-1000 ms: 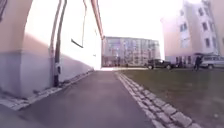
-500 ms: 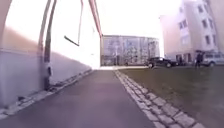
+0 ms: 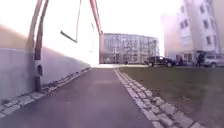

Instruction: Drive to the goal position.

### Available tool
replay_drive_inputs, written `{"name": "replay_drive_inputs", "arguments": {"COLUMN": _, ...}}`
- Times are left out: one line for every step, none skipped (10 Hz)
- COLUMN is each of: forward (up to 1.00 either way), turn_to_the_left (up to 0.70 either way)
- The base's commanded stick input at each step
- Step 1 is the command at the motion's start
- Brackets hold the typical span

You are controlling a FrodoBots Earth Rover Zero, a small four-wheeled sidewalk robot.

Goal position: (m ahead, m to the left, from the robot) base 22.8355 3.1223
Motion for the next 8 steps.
{"name": "replay_drive_inputs", "arguments": {"forward": 0.85, "turn_to_the_left": 0.0}}
{"name": "replay_drive_inputs", "arguments": {"forward": 0.85, "turn_to_the_left": 0.0}}
{"name": "replay_drive_inputs", "arguments": {"forward": 0.85, "turn_to_the_left": 0.0}}
{"name": "replay_drive_inputs", "arguments": {"forward": 0.85, "turn_to_the_left": 0.0}}
{"name": "replay_drive_inputs", "arguments": {"forward": 0.85, "turn_to_the_left": 0.0}}
{"name": "replay_drive_inputs", "arguments": {"forward": 0.85, "turn_to_the_left": 0.0}}
{"name": "replay_drive_inputs", "arguments": {"forward": 0.85, "turn_to_the_left": 0.0}}
{"name": "replay_drive_inputs", "arguments": {"forward": 0.85, "turn_to_the_left": 0.0}}
